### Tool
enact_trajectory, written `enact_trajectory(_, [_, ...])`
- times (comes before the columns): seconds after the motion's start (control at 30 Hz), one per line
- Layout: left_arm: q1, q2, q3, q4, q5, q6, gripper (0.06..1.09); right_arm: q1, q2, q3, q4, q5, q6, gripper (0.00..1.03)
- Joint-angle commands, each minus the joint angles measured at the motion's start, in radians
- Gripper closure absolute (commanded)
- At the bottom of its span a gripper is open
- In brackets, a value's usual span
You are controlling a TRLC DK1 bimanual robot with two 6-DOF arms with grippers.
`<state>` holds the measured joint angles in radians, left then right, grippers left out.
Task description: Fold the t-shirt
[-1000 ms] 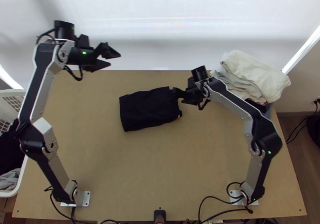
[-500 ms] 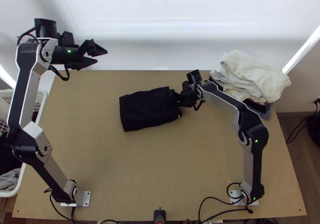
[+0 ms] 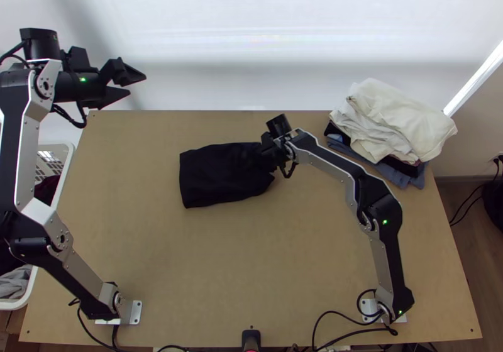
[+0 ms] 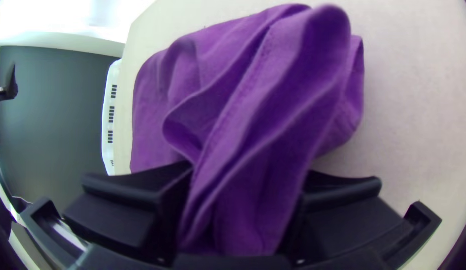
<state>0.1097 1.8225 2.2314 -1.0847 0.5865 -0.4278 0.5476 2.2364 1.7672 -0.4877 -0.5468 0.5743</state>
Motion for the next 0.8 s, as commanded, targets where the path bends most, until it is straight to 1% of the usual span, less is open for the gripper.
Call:
enact_trajectory(0.0, [0.028, -0.045, -0.015, -0.015, -0.001, 0.024, 0.1, -0.041, -0.116, 0.011, -0.006, -0.015, 0.033, 1.0])
enact_trajectory(0.17, [0.05, -0.051, -0.016, -0.023, 0.001, 0.04, 0.1, -0.103, -0.305, 0.014, -0.012, -0.025, 0.048, 1.0])
enact_trajectory(0.33, [0.074, -0.052, -0.023, -0.029, 0.003, 0.049, 0.1, -0.201, -0.425, 0.101, -0.012, -0.041, 0.105, 1.0])
enact_trajectory(0.57, [0.102, -0.066, -0.047, -0.043, 0.004, 0.072, 0.1, -0.379, -0.471, 0.258, -0.008, -0.041, 0.142, 1.0])
enact_trajectory(0.77, [0.12, -0.08, -0.073, -0.044, 0.004, 0.083, 0.1, -0.531, -0.431, 0.437, 0.0, -0.056, 0.219, 1.0])
